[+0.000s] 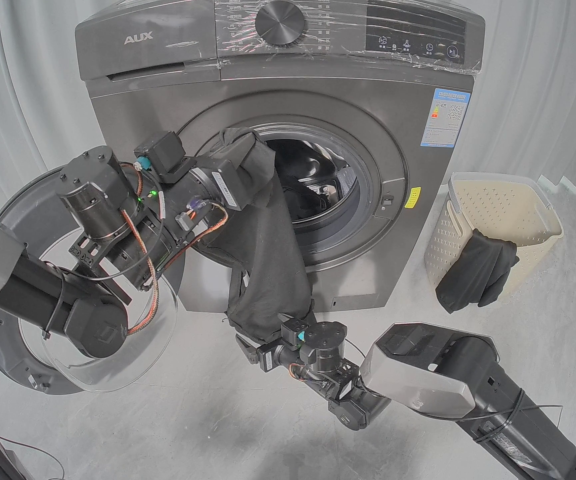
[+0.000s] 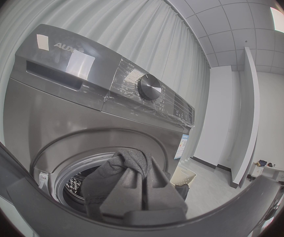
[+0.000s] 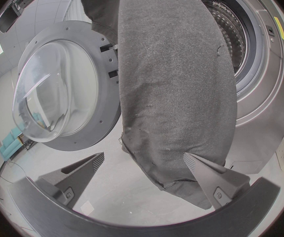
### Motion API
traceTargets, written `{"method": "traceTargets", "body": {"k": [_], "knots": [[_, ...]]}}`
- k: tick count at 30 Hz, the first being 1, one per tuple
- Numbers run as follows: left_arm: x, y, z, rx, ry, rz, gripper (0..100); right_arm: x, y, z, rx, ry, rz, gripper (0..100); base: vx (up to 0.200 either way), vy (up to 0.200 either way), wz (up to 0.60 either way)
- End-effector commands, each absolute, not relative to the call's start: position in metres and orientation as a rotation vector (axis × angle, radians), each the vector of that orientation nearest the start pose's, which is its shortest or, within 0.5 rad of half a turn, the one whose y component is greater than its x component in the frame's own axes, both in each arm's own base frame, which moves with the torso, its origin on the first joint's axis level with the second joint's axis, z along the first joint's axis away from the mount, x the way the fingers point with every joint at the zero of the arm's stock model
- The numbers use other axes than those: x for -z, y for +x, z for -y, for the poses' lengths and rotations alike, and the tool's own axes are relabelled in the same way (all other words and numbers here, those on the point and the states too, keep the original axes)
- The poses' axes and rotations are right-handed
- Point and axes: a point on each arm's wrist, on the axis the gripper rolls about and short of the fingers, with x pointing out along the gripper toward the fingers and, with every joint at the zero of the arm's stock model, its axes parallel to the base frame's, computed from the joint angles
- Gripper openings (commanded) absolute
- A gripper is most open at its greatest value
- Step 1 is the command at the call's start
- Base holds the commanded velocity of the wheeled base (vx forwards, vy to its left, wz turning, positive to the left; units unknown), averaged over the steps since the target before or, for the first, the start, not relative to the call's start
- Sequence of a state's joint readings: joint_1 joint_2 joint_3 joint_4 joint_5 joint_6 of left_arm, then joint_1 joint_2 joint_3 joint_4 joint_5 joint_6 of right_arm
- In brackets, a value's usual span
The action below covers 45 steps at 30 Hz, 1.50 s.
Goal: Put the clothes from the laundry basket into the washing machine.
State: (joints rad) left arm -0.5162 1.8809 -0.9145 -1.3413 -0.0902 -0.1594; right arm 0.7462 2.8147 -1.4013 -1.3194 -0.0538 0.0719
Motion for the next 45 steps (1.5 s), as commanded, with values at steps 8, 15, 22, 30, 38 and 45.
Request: {"method": "traceTargets", "body": {"k": [8, 15, 22, 30, 38, 45], "knots": [[-0.227, 0.297, 0.171, 0.630, -0.236, 0.338, 0, 0.084, 0.381, -0.331, -0.622, 0.063, -0.061, 0, 0.000, 0.000, 0.00], [-0.220, 0.298, 0.167, 0.618, -0.230, 0.320, 0, 0.083, 0.380, -0.333, -0.625, 0.083, -0.043, 0, 0.000, 0.000, 0.00], [-0.216, 0.299, 0.161, 0.602, -0.229, 0.322, 0, 0.067, 0.371, -0.324, -0.623, 0.090, -0.047, 0, 0.000, 0.000, 0.00], [-0.220, 0.299, 0.162, 0.606, -0.232, 0.333, 0, 0.063, 0.351, -0.328, -0.657, 0.070, -0.091, 0, 0.000, 0.000, 0.00], [-0.224, 0.302, 0.167, 0.613, -0.237, 0.344, 0, 0.059, 0.338, -0.346, -0.715, 0.066, -0.083, 100, 0.000, 0.000, 0.00], [-0.225, 0.301, 0.170, 0.620, -0.239, 0.341, 0, 0.049, 0.360, -0.348, -0.690, 0.067, -0.067, 100, 0.000, 0.000, 0.00]]}}
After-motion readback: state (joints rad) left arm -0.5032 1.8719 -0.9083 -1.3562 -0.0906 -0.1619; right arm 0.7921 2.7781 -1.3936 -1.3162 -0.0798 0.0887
